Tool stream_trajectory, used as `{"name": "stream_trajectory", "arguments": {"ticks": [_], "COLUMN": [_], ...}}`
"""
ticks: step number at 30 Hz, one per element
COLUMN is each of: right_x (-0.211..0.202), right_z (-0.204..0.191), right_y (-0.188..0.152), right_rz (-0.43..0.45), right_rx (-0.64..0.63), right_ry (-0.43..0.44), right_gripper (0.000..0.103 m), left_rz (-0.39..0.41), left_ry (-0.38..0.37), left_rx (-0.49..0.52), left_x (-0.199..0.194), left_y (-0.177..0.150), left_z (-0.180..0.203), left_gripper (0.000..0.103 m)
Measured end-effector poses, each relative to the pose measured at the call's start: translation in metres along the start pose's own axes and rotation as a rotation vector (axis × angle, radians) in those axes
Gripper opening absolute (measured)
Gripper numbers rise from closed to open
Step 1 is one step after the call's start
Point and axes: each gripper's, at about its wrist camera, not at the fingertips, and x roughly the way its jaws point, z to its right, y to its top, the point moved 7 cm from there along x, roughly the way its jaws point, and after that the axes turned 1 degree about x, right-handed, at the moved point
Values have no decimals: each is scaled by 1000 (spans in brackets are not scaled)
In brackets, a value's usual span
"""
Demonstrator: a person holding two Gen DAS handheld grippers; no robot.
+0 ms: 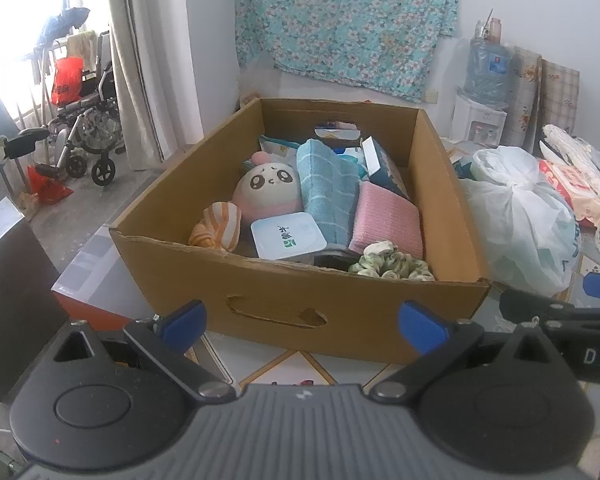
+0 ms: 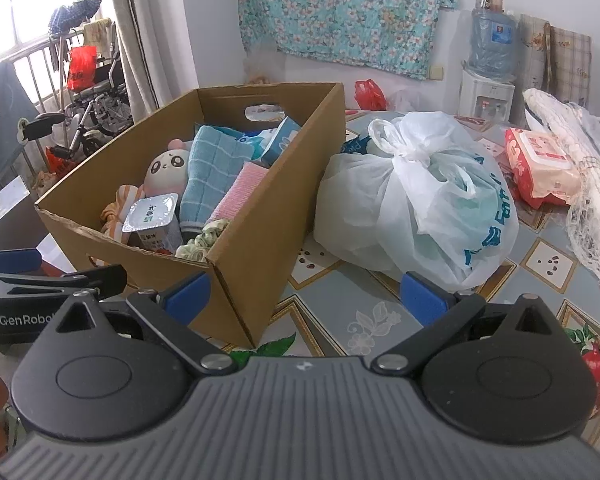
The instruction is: Organize soft objects
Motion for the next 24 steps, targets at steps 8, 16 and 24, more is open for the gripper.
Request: {"name": "stream_trajectory", "arguments": {"ticks": [8,16,24], "right_x": [0,1,4], "right_z": [-4,-5,-3], "right_y": [0,0,-1], "right_rz": [-5,-12,-26], "right_rx": [-8,-4,4], "right_ry": [-3,1,3], "right_gripper": [102,102,102], "left_rz": [-11,-13,-29], "left_ry": [-4,-4,-8], "left_rx": [-8,-9,-9], "left_x": [1,1,5], "left_y": [-2,-2,-5], "left_z": [-2,-1,-2], "left_gripper": [103,103,103]}}
